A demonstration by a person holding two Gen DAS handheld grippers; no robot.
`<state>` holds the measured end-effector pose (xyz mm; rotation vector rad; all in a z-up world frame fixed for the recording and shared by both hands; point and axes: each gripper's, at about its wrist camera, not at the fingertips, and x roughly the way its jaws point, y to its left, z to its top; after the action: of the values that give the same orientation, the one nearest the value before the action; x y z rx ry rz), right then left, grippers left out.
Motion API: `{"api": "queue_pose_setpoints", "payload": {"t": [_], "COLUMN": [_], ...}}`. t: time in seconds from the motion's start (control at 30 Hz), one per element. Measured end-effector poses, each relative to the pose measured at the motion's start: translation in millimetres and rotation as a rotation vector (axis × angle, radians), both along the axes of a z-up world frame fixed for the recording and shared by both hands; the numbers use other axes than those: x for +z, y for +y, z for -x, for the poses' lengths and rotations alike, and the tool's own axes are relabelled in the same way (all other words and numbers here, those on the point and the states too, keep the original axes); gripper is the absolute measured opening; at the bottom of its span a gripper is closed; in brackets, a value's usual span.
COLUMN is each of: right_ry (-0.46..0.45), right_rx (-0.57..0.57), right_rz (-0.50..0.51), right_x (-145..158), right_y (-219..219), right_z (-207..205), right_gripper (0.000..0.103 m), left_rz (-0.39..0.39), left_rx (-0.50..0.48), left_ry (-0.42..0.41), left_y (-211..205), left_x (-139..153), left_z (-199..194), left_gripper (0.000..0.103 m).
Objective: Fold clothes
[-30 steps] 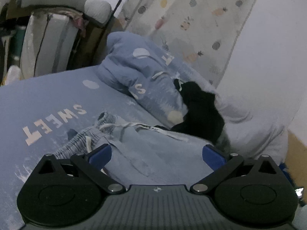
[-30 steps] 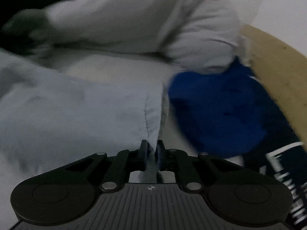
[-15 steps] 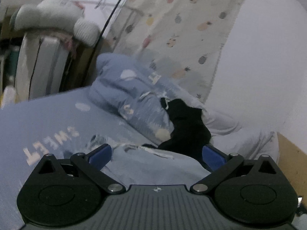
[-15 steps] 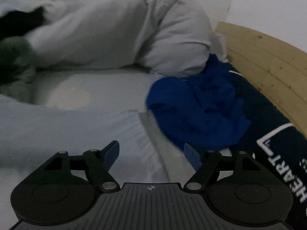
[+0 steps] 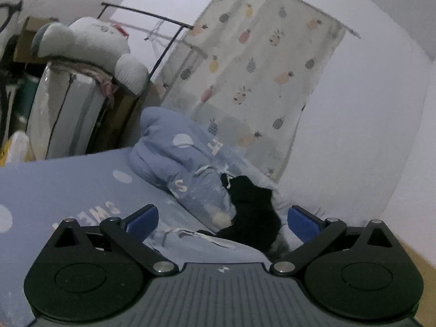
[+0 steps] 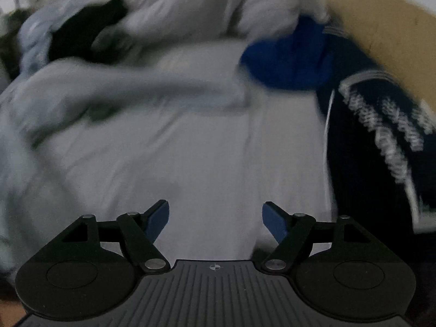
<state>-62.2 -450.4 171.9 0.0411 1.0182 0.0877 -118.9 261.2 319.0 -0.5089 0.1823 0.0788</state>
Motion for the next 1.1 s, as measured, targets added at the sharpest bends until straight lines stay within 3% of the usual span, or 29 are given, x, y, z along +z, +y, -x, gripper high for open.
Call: {"api": "queue_pose_setpoints", "payload": {"t": [0.17, 0.3, 0.43, 0.5, 0.53, 0.57, 0.6, 0.77, 1.0, 1.1], "right_ry": [0.205, 0.292, 0.346, 0.336, 0.322, 0.304, 0.285, 0.175, -0.074, -0.126], "right_rx": [-0.019, -0.123, -0.221, -0.225, -0.207, -0.172, -0.133, 0.01, 0.109, 0.133], "right_rz": [-0.229, -0.347, -0.475, -0.454, -0.433, -0.42, -0.411, -0.238, -0.094, -0.03], "right_x": [-43, -83, -114, -112, -109, -103, -97, -43, 77, 103], "right_y": [-9, -15, -23, -19, -14, -8, -2, 27, 22, 15], "right_z": [57, 66, 70, 74, 76, 77, 77, 60, 2, -32], "right_gripper": [0.081, 0.082, 0.08, 0.05, 0.044, 0.024, 0.018, 0.016, 0.015, 0.015], "left_rz": [0.084, 0.162, 0.176, 0.183, 0.186, 0.187, 0.185, 0.208, 0.216, 0.209], "left_rx": [-0.034, -0.087, -0.138, -0.142, -0.142, -0.139, -0.135, -0.095, -0.064, -0.061], "left_ry": [0.009, 0.023, 0.011, 0.006, 0.003, -0.001, -0.004, -0.004, 0.002, 0.005], "left_y": [-7, -23, -40, -43, -43, -44, -43, -39, -42, -48], "left_x": [-18, -31, -33, -33, -32, -32, -33, -38, -44, -47], "left_z": [21, 27, 33, 35, 36, 38, 39, 41, 38, 33], "left_gripper": [0.103, 0.103, 0.103, 0.103, 0.103, 0.103, 0.103, 0.103, 0.103, 0.103]}}
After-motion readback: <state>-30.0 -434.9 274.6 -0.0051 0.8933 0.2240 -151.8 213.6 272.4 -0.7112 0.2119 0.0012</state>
